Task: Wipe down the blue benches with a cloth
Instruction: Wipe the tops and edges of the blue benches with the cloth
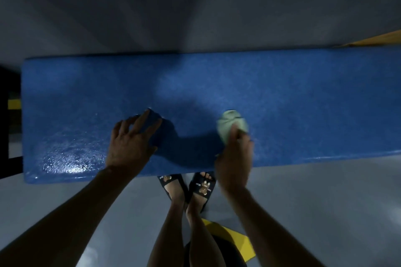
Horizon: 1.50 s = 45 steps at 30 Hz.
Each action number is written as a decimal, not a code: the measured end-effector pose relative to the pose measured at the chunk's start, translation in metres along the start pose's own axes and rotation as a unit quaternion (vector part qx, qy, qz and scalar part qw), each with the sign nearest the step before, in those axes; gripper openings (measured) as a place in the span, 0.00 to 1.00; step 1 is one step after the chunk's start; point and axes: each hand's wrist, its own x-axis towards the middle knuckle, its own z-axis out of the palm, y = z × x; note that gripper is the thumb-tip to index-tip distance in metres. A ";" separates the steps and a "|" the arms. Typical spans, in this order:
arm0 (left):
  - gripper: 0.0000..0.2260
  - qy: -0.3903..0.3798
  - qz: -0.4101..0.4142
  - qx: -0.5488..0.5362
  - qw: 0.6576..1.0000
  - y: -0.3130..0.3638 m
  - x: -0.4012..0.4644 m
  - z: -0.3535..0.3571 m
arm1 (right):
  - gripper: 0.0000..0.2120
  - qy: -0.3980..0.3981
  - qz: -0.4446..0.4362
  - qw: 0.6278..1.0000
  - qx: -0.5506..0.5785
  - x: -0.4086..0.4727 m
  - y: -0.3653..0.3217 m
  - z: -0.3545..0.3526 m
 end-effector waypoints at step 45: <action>0.30 0.050 0.056 -0.041 0.996 -0.123 -0.052 0.019 | 0.45 0.017 0.098 0.995 -0.022 -0.057 0.002 0.021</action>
